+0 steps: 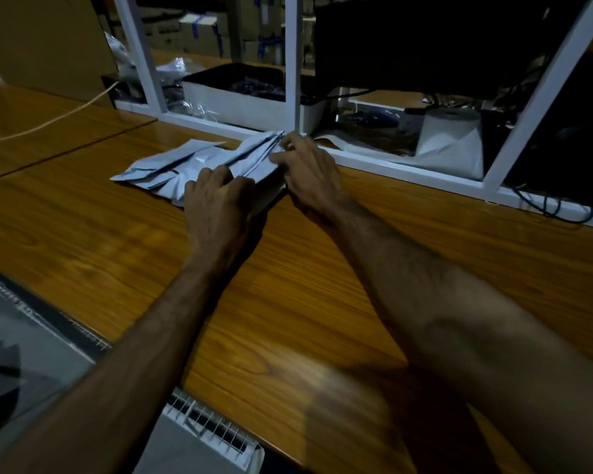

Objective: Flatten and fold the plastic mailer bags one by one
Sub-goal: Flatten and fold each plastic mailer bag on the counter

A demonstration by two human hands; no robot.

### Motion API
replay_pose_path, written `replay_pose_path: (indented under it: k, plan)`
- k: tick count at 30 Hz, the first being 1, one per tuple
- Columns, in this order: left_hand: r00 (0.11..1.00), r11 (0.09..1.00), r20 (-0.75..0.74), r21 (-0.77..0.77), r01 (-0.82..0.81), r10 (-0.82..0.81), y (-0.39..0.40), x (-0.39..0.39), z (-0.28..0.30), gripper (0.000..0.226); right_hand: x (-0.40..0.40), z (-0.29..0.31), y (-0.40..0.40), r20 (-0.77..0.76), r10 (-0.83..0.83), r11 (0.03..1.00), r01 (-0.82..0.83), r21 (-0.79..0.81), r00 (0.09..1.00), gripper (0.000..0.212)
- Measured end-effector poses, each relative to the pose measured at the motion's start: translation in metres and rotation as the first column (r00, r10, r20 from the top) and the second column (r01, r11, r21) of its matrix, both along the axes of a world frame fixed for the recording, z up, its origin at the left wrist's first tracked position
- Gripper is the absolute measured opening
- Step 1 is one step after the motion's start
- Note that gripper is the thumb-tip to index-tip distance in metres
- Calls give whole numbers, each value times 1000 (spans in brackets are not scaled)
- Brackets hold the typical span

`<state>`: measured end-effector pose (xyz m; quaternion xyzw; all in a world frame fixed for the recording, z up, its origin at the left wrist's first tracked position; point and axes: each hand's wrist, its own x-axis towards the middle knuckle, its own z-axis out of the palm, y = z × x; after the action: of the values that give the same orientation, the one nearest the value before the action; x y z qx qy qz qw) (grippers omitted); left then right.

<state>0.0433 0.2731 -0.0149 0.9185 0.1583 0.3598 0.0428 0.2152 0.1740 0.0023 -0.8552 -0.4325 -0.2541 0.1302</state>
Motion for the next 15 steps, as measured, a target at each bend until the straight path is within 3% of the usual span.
replay_pose_path:
  k: [3,7,12,15]
  plan:
    - [998,1000,54,-11,13,-12,1,-1,-2,46,3,4,-3,87,-7,997,0,82,996,29]
    - [983,997,165,15,77,-79,1,-3,-3,49,3,11,-26,221,8,990,-39,138,975,23]
    - [920,963,288,42,266,-267,-23,-7,4,44,-15,19,-104,369,-20,976,-61,209,929,20]
    - [878,917,270,71,392,-396,-43,-7,3,39,-41,14,-170,396,-12,981,-65,182,918,16]
